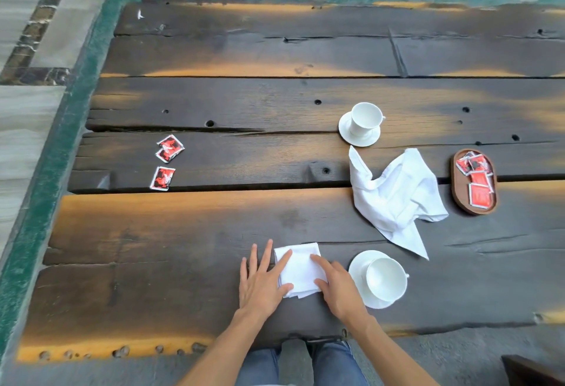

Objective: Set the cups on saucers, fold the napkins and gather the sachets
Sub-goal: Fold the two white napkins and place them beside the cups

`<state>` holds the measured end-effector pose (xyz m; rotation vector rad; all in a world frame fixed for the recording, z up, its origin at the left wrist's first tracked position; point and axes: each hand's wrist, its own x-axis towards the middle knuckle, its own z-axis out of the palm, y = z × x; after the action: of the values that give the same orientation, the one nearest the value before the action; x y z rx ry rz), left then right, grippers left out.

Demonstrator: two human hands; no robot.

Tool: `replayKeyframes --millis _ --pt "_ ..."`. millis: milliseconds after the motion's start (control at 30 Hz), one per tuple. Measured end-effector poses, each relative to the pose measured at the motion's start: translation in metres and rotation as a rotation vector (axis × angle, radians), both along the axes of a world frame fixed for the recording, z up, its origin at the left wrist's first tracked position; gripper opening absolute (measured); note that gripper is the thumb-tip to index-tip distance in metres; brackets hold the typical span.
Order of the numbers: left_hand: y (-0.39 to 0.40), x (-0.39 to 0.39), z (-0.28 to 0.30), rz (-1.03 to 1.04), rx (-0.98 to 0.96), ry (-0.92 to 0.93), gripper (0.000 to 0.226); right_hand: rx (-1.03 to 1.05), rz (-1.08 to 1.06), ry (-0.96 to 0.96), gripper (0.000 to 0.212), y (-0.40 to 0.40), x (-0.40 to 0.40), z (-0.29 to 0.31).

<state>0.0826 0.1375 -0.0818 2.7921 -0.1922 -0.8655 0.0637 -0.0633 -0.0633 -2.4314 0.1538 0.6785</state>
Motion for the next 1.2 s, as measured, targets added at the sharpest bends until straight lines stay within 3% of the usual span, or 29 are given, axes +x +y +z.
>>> replayKeyframes --millis 467,600,767,967,1200 --pt "-0.010 -0.004 -0.002 -0.073 -0.024 0.014 0.079 -0.135 -0.033 0.087 0.050 -0.007 -0.017 0.008" --pt "-0.007 0.008 0.009 -0.001 -0.160 0.014 0.053 -0.172 -0.040 0.044 0.039 -0.006 -0.003 0.024" --pt "-0.013 0.037 0.036 0.146 -0.338 -0.068 0.030 -0.021 -0.141 -0.019 0.012 -0.019 0.039 0.054" --pt "-0.052 0.091 0.077 0.214 -0.509 -0.218 0.026 0.033 -0.225 -0.145 0.020 -0.089 0.102 0.087" --pt "-0.145 0.152 0.094 0.124 -0.459 -0.319 0.039 -0.088 -0.077 -0.181 0.029 -0.192 0.175 0.086"
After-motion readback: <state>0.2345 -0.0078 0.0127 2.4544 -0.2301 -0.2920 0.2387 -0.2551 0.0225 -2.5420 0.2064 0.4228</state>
